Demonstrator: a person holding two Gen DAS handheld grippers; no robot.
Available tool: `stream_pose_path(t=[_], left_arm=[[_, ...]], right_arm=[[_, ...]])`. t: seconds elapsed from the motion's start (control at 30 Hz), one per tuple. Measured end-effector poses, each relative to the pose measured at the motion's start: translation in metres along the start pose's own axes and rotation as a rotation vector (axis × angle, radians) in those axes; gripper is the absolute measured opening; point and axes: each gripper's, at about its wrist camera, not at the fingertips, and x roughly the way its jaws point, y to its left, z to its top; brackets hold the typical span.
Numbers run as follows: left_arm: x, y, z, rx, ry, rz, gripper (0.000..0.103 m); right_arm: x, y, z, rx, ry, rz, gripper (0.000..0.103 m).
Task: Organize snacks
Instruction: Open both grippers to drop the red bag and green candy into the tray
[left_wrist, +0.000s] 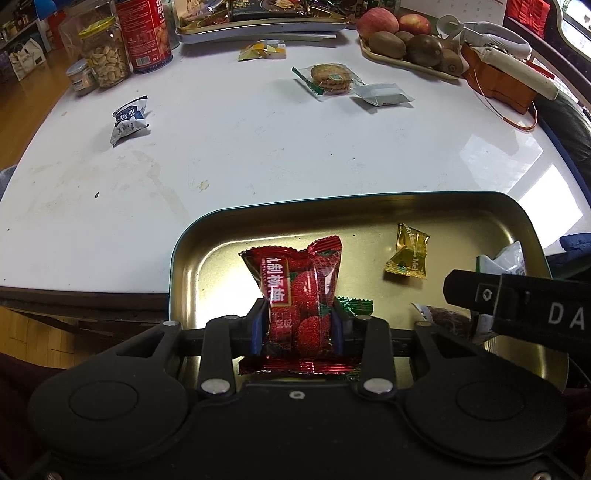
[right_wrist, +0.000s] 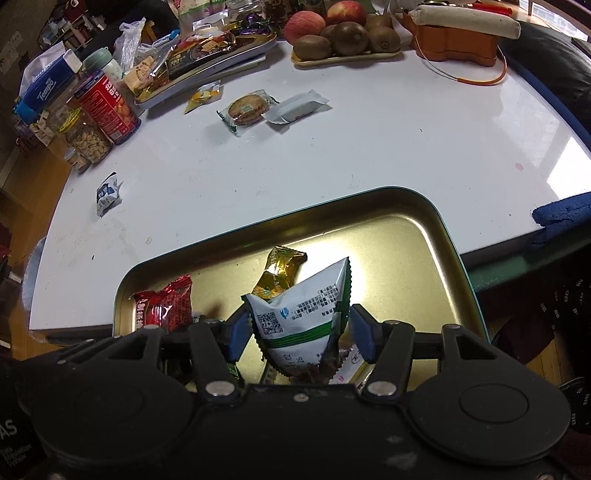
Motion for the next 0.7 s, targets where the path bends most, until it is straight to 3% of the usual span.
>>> stream_pose_path(t=[0.13, 0.7], left_arm=[[-0.0029, -0.0004, 0.0003, 0.002, -0.011, 0.005, 0.054], [-0.0091, -0.0046, 0.0012, 0.031, -0.033, 0.002, 0.054]], right_arm=[[-0.0013, -0.0004, 0.0007, 0.009, -0.012, -0.005, 0.067], [-0.0032, 0.0012, 0.0004, 0.001, -0.017, 0.007, 0.067]])
